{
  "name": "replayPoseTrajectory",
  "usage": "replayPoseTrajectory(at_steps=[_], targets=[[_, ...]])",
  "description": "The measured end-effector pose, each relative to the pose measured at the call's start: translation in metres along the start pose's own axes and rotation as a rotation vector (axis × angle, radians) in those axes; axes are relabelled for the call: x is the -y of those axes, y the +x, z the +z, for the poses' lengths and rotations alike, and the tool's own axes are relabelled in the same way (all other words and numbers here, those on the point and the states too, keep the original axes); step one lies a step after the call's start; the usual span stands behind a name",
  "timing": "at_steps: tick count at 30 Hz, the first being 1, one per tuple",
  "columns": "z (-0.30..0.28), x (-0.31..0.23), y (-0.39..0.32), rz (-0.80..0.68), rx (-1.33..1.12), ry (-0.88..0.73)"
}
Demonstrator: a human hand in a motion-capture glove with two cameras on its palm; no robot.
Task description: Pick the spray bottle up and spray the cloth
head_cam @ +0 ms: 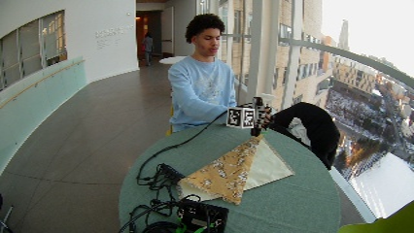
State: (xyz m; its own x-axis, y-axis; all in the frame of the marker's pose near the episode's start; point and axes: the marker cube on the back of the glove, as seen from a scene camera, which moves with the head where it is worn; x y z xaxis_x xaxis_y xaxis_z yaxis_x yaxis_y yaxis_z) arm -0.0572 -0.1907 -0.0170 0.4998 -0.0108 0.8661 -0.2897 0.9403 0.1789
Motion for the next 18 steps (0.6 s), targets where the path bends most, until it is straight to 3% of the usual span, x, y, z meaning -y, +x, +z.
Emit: replayPoseTrajectory(at_steps=[8,15,18], targets=[[0.073,0.013,0.017,-0.030,0.064,-0.125],[0.089,0.001,0.030,-0.045,0.013,-0.277],[0.096,0.010,0.031,-0.036,0.035,-0.204]])
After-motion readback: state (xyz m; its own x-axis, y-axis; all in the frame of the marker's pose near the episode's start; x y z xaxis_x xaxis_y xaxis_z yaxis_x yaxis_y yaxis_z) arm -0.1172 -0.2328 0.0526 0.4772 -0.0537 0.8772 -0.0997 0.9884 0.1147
